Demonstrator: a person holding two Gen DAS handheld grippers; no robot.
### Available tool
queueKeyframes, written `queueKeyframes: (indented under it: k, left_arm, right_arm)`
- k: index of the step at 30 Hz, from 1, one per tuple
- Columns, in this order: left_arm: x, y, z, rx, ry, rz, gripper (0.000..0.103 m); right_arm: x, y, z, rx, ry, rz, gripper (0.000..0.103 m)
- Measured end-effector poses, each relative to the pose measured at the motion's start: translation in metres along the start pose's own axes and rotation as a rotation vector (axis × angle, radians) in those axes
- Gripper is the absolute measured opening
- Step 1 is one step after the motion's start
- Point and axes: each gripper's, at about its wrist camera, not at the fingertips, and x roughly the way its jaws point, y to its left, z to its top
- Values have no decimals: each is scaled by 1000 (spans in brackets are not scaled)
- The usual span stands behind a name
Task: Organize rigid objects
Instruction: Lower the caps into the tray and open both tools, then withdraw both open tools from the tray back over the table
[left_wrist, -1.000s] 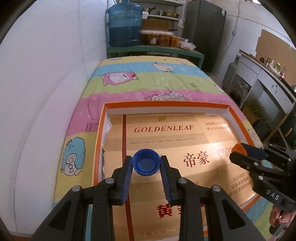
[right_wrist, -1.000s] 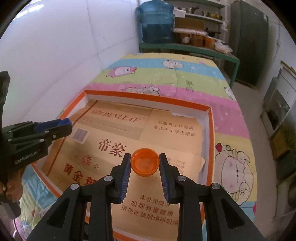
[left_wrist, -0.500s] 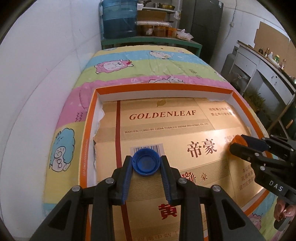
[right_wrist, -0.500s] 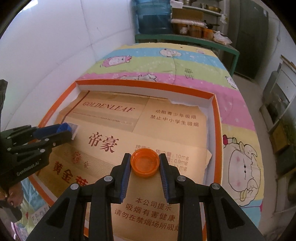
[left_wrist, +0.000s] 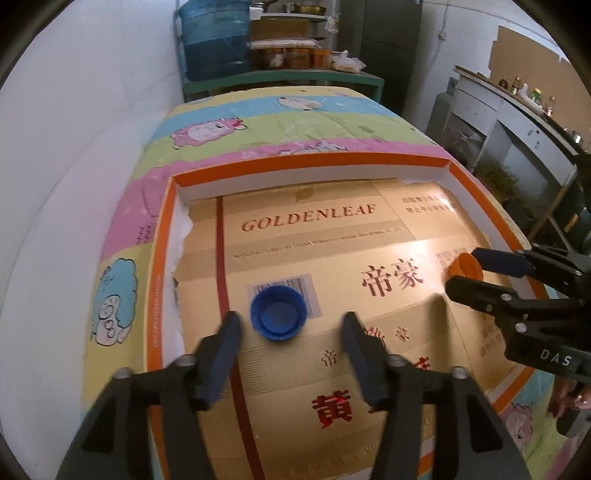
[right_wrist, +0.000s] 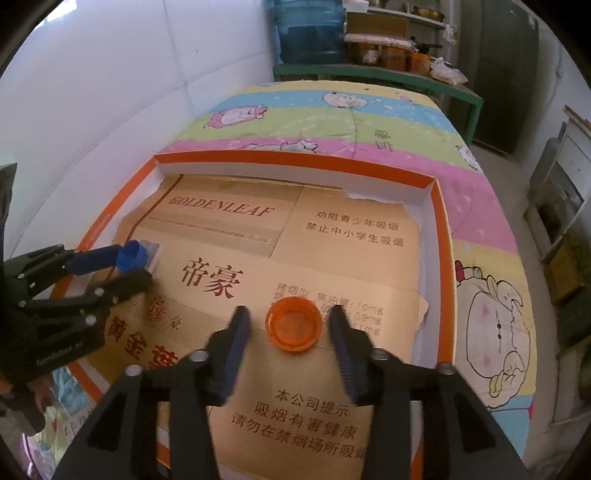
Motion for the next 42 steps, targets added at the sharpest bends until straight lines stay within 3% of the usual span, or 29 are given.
queueKeyframes:
  k: [5,9,24,36,42]
  left_arm:
    - [-1,5,-4,-20,-19,17,70]
    - [-8,10,-6,-56,-51,-11,70]
    - [-71,2,-26,-76,-186,-65,70]
    - [-139,-19,-59,-76,-354,-53,70]
    - [-170,-33,-91,-69,-400,-43,70]
  right_arm:
    - [-4,1,-3,3,-3,-18,53]
    - [-12,-2,-9,31,-22,-11,53]
    - [-45,3,-30,82,-53,2,53]
    - [-102,27,-57,119,-158,33,53]
    - [-141,55,-85,114,-231,-7,53]
